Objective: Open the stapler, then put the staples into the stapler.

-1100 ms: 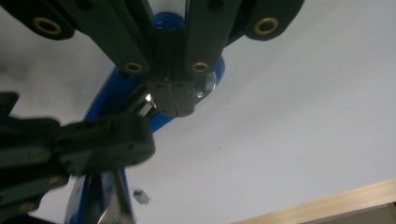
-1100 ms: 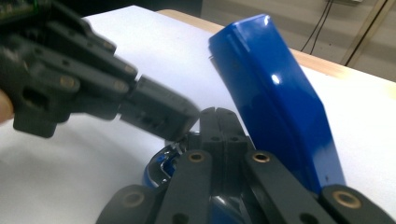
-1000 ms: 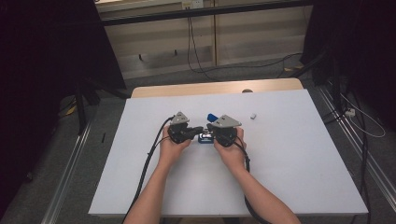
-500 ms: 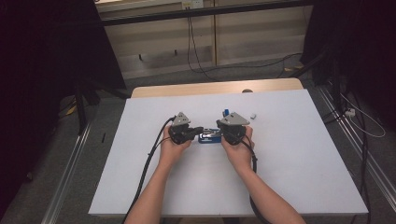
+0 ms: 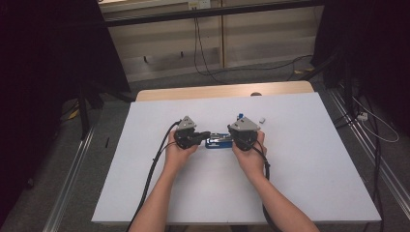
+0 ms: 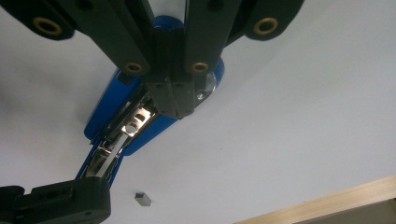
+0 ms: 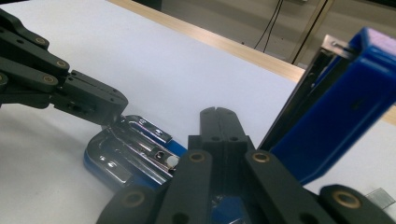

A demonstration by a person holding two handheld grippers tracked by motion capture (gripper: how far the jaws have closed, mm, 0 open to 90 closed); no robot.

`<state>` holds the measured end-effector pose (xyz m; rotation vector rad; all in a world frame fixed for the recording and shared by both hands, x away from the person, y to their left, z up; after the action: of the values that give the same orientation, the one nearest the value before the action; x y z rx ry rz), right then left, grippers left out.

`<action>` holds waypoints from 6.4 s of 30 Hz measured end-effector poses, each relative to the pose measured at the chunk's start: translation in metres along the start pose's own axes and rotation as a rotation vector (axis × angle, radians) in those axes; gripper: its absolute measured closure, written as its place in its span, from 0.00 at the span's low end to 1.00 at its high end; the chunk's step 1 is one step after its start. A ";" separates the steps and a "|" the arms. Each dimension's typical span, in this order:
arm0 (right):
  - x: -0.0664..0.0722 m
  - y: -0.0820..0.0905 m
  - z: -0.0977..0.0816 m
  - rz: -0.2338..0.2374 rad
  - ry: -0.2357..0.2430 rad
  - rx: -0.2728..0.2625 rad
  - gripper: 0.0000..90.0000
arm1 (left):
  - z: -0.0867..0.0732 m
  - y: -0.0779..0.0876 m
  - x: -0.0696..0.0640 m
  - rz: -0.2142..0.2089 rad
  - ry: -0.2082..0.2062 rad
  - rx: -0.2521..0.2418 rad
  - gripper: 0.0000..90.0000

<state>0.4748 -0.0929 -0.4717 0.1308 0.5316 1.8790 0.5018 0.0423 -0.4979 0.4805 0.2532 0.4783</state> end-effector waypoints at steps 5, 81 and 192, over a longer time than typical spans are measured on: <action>-0.008 0.002 -0.005 -0.029 -0.006 0.005 1.00 | 0.000 0.000 0.000 0.000 0.001 0.001 1.00; -0.121 -0.016 -0.029 -0.104 -0.243 0.158 0.17 | 0.014 0.019 0.013 0.078 0.147 -0.083 0.11; -0.075 -0.001 0.002 0.266 0.019 0.202 0.88 | 0.004 0.051 0.012 0.118 0.110 0.017 0.07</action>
<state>0.5035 -0.1604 -0.4583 0.3316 0.7468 2.0818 0.4946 0.0864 -0.4706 0.4884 0.3359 0.6195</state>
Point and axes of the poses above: each handheld gripper's, and its own axes: y roughly backward along the jaws, z roughly out of its top, x roughly to its left, the point moved 8 cm from there along -y, roughly forward along the jaws, and after that the axes turned 3 degrees about -z, right-handed, at the moved point
